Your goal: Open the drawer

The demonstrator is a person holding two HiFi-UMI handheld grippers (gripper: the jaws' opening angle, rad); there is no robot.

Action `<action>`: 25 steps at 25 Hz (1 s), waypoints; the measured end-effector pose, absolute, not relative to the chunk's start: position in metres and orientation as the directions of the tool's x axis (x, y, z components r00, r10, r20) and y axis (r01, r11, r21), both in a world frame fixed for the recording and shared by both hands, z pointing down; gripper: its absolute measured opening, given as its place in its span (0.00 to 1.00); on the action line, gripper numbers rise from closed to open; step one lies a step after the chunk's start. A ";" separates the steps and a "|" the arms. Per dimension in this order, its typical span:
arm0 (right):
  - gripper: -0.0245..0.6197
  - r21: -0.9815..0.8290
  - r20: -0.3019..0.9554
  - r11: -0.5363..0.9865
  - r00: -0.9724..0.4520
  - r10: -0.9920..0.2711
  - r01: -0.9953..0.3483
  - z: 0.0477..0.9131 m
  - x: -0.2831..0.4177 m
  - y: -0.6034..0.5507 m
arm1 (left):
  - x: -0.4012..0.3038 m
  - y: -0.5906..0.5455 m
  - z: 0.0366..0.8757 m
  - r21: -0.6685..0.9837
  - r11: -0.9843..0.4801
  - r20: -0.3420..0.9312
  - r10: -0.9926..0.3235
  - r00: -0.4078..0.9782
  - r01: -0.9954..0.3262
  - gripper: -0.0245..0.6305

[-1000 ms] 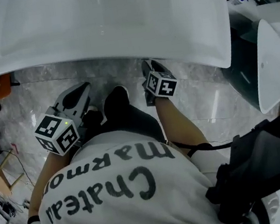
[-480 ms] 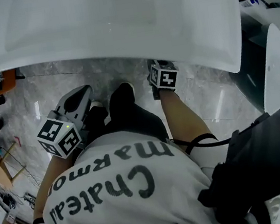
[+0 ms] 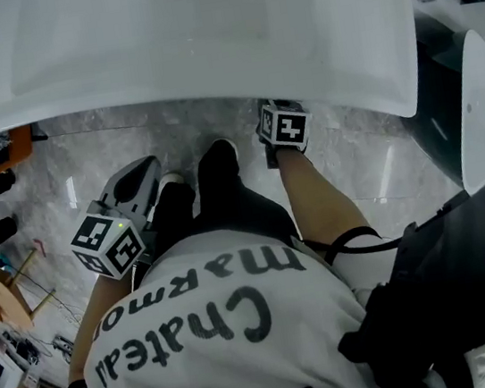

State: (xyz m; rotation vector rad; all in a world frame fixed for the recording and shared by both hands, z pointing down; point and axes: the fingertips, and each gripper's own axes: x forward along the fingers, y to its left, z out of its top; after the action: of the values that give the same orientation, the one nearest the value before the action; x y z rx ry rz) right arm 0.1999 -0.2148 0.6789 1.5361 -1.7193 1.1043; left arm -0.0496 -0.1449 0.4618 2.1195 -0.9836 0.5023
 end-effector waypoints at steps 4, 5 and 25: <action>0.24 -0.191 0.852 0.003 -0.167 -0.496 -0.982 0.680 0.199 -0.207 | -0.054 -0.141 0.464 0.457 -0.423 0.610 -0.491 0.622 -0.782 0.04; 0.24 -0.188 0.853 -0.004 -0.162 -0.496 -0.982 0.680 0.199 -0.205 | -0.054 -0.139 0.465 0.457 -0.424 0.611 -0.489 0.622 -0.782 0.04; 0.24 -0.162 0.889 -0.070 -0.115 -0.442 -0.984 0.683 0.193 -0.169 | -0.085 -0.106 0.473 0.504 -0.451 0.610 -0.417 0.674 -0.736 0.04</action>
State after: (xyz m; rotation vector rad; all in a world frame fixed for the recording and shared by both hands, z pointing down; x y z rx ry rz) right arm 0.1933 -0.1694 0.6825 1.5515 -1.6014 1.1480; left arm -0.0849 -0.1059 0.4735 2.1011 -0.8857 0.5182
